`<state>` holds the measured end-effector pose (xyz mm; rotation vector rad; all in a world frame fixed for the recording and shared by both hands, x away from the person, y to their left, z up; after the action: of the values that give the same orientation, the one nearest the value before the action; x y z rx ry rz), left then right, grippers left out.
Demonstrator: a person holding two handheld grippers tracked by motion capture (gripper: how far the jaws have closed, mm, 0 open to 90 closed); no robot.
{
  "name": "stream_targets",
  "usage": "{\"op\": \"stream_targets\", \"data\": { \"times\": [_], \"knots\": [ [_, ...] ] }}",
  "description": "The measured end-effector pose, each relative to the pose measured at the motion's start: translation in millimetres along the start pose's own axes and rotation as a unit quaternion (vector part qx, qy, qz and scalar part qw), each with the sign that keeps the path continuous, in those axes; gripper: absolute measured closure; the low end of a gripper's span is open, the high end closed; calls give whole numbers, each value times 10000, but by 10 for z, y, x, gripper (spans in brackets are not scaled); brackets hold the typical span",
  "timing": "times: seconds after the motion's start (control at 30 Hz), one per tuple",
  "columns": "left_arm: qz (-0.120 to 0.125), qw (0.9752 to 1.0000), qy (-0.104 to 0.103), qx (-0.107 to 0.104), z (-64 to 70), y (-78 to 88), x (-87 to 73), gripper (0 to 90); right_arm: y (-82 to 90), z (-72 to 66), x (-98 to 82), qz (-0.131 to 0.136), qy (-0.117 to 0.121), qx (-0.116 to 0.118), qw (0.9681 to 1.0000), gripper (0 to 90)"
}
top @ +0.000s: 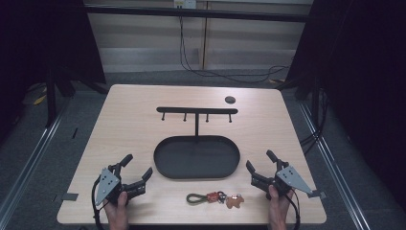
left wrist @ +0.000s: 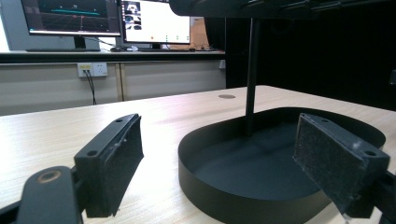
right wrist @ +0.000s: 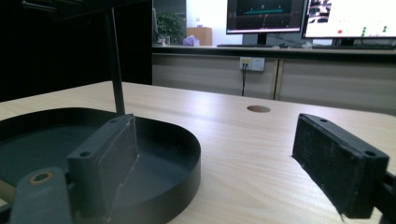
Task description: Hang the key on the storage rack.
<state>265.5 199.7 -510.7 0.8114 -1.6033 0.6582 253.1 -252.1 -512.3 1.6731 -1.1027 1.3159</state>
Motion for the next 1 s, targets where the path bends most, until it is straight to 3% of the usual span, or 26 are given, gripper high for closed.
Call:
{"op": "stream_targets", "data": {
  "times": [0.17,0.23,0.43,0.5,0.83,0.93,1.0],
  "knots": [
    [-6,10000,8,-22,-5,0,-1,155,-36,-5,1,-173,21,-140,9998,129],
    [0,10000,-17,-35,-1,1,-1,155,-39,-7,2,-313,-8,-89,9995,142],
    [17,10000,-13,-30,1,0,1,155,-37,1,4,-404,-56,-194,9990,131],
    [18,10000,-18,-31,1,0,1,155,-35,-15,1,-431,-10,6,9991,136],
    [12,10000,-15,-32,0,0,1,155,-71,-92,-10,-822,171,-181,9963,278],
    [16,10000,-14,-30,0,0,1,155,-82,-140,2,-1133,153,-54,9934,299],
    [18,10000,-16,-29,1,0,1,155,-89,-168,24,-1198,272,0,9924,326]
  ]
}}
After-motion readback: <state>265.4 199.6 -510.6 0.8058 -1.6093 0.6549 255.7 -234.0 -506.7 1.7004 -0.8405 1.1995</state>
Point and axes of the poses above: each handheld gripper's, and its own axes: y roughly backward along the jaws, x roughly out of its top, z roughly to its right, the point moved 3 cm from there along -y, roughly forward along the jaws, and after that the axes turned 11 degrees about -y, right-handed, at the moved point
